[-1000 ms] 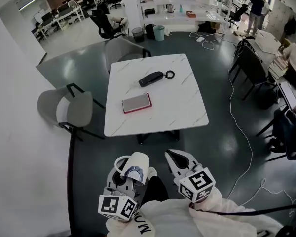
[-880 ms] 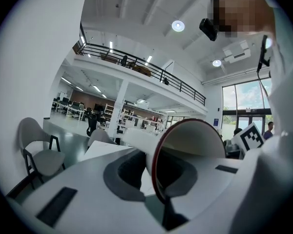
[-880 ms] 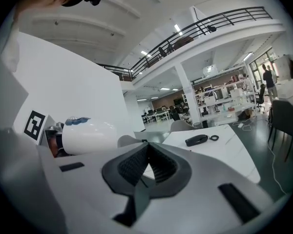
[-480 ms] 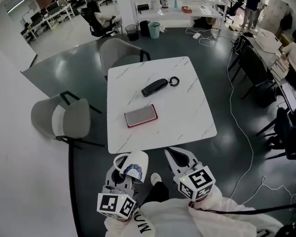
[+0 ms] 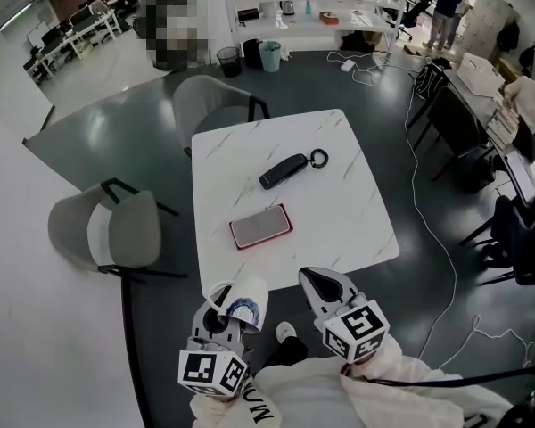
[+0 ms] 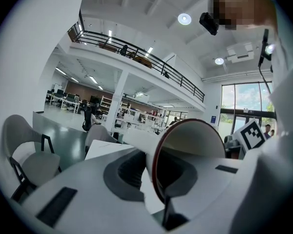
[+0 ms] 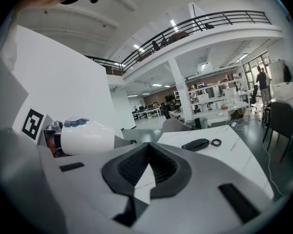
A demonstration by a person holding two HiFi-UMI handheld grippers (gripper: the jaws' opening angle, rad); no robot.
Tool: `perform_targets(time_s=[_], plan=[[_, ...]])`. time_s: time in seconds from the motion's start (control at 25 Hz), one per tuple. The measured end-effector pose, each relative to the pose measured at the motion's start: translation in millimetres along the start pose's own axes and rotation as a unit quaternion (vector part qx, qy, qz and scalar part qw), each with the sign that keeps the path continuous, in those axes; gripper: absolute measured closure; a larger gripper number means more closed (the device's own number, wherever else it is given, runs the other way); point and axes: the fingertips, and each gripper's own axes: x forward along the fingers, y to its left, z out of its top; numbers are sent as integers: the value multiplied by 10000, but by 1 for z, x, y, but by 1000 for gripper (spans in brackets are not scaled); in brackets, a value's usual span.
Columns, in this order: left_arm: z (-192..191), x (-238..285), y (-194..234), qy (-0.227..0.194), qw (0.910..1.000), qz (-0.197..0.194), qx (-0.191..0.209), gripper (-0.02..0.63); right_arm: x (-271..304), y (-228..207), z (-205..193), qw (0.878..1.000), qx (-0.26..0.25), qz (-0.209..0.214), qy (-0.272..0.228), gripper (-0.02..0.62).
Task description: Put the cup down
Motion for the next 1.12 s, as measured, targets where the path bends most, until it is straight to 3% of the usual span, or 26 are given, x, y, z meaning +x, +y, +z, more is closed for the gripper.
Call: perform_targets(time_s=[0.72,1.12], plan=[[4,38,27,132,9999,-43,-41,565,27,-31,16,9993,85,-354,20,591],[13,78,31,191,9997,150,29,565,62,-58,43,9999,63,-77,-123,591]])
